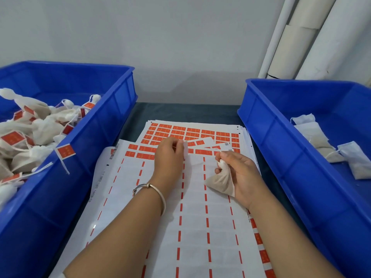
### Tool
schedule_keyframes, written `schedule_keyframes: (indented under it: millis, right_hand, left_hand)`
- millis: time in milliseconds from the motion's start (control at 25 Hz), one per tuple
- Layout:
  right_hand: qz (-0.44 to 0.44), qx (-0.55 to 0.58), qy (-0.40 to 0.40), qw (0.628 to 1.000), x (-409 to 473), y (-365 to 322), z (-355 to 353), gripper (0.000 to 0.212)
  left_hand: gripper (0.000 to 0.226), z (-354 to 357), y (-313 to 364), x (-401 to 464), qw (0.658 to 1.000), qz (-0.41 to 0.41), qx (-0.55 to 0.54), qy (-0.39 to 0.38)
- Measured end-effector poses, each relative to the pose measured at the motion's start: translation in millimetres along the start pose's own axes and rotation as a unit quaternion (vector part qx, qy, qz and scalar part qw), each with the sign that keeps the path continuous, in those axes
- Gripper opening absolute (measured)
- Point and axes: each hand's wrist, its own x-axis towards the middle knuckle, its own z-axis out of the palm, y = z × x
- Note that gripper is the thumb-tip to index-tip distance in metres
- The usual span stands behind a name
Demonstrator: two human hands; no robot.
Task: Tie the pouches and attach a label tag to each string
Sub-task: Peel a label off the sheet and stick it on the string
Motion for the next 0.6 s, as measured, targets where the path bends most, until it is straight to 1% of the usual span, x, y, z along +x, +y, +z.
schedule_keyframes:
  millis: [40,120,200,280,400,520,600]
  right_hand:
    - [-0.018,-0.038,0.026,0.999,-2,-1,1,0.011]
    - [-0.086,-0.116,0.059,0.988,-8,-6,4,0.005]
    - [-0.165,-0.17,0.057,0.97,-15,-14,8,0.019]
    - [-0.21,-0.184,0.056,0.958,-19,-18,9,0.027]
    - [-0.251,-0.175,0.051,0.951,-21,-18,9,0.026]
    - [-0.275,-0.181,0.041,0.943,-24,-20,11,0.02]
    - [-0.286,-0.181,0.024,0.941,-27,-22,11,0.021]
  left_hand:
    - [0.019,-3,1,0,0.999,-0.024,-0.033,0.003]
    - [0.02,-8,6,0,0.994,-0.062,-0.095,0.002]
    - [0.021,-10,13,-4,0.984,-0.08,-0.157,-0.019]
    - [0.02,-10,24,-11,0.973,-0.078,-0.209,-0.054]
    - [0.021,-12,38,-22,0.961,-0.065,-0.251,-0.098]
    - [0.02,-12,47,-31,0.952,-0.046,-0.258,-0.158]
    - [0.022,-12,50,-37,0.945,-0.026,-0.256,-0.204]
